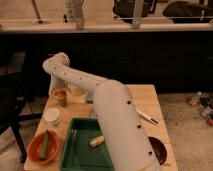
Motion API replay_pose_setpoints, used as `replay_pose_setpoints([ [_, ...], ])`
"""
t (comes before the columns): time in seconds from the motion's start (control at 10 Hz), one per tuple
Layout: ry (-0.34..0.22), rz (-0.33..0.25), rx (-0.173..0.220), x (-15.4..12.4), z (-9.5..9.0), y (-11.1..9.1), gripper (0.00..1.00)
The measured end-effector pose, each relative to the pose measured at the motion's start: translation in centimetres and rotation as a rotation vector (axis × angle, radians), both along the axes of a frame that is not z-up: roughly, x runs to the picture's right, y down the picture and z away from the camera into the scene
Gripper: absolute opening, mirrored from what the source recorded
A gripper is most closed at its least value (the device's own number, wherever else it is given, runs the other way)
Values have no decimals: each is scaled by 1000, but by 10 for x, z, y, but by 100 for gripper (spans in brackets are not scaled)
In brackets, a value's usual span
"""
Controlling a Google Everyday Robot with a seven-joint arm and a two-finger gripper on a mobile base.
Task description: Place apple in tray
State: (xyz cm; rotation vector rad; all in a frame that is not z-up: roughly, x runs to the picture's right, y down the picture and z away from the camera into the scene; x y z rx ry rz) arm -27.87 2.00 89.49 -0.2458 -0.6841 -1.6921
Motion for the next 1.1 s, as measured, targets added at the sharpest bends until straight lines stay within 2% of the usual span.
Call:
replay_pose_setpoints([
  [0.2,-3,-8,-7,-2,1,2,43],
  [0.6,-6,-40,-24,-7,0,5,3],
  [0.7,-5,-46,-20,-7,-1,4,0],
  [0.9,-6,-51,-7,-6,-6,0,0],
  [1.1,-12,-49,25,-7,-18,-12,0],
])
